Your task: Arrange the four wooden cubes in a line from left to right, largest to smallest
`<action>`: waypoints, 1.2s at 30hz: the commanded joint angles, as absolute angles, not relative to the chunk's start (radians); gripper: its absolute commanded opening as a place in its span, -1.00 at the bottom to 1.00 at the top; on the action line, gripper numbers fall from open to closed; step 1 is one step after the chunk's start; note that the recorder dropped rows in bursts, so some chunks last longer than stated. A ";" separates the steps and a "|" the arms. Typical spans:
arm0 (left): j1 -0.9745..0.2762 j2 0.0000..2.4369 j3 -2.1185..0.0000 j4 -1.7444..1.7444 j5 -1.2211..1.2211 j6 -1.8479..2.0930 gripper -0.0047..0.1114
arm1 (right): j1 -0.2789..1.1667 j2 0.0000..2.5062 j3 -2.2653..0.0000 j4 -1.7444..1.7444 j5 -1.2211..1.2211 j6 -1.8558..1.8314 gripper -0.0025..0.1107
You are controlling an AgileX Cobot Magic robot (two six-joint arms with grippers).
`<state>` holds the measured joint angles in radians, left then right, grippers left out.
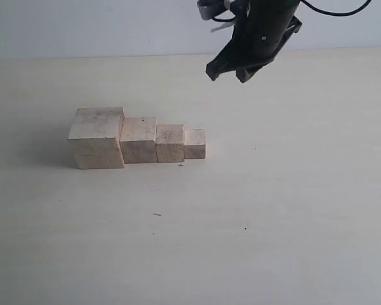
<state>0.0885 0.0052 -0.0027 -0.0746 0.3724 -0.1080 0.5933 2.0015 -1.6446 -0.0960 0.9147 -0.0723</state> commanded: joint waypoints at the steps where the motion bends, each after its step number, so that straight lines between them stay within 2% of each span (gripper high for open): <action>1: 0.088 0.000 0.000 -0.081 0.368 -0.109 -0.92 | 0.593 1.882 -1.569 0.000 0.776 -0.052 -0.96; 10: 0.088 0.000 0.000 -0.081 0.368 -0.109 -0.92 | 0.593 1.548 -1.202 0.089 0.478 -0.052 -0.96; 18: 0.088 0.000 0.000 -0.081 0.368 -0.109 -0.92 | 0.593 1.225 -0.960 0.184 0.428 -0.034 -0.96; 24: 0.088 0.000 0.000 -0.081 0.368 -0.109 -0.92 | 0.593 1.053 -0.925 0.196 0.510 0.115 -0.96; 36: 0.088 0.000 0.000 -0.081 0.368 -0.109 -0.92 | 0.593 0.804 -0.925 0.171 0.409 -0.019 -0.96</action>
<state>0.0885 0.0052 -0.0027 -0.0746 0.3724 -0.1080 0.5933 0.8612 -0.9322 0.2038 0.4436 0.0444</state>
